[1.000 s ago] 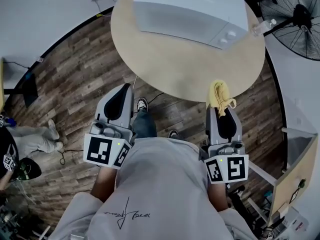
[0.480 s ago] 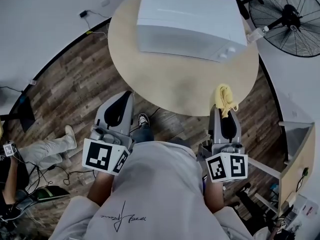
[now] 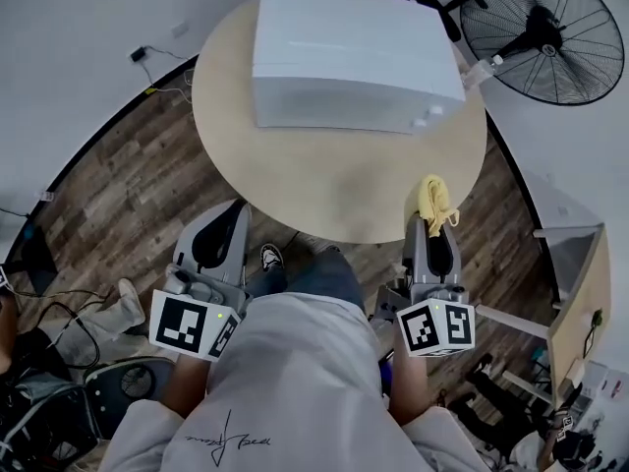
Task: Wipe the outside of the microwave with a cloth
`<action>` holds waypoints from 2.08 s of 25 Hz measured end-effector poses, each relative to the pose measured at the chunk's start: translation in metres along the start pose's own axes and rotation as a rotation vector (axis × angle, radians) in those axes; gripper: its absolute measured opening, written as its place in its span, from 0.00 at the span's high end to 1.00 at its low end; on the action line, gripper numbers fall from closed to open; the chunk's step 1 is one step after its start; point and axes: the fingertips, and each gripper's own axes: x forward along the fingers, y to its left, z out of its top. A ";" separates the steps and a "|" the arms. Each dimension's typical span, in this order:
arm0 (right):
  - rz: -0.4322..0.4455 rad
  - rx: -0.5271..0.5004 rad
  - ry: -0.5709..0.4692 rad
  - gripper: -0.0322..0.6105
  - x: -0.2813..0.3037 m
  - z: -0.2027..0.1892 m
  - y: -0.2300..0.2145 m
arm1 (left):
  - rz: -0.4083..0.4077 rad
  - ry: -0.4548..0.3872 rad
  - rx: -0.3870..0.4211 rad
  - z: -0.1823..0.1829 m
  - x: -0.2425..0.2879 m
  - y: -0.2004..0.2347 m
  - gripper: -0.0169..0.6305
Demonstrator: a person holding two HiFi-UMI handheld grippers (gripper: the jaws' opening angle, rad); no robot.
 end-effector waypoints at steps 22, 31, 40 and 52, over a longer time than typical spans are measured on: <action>-0.184 0.058 -0.129 0.76 0.093 0.021 -0.125 | 0.016 0.045 0.044 0.001 0.042 -0.001 0.99; -0.253 0.052 -0.132 0.76 0.142 0.009 -0.174 | 0.018 0.080 0.045 -0.001 0.063 0.002 0.98; -0.313 0.017 -0.125 0.77 0.182 -0.006 -0.208 | 0.045 0.118 0.046 -0.007 0.070 0.010 0.99; -0.278 -0.018 -0.107 0.77 0.198 -0.015 -0.189 | 0.065 0.135 0.022 -0.016 0.065 0.020 0.98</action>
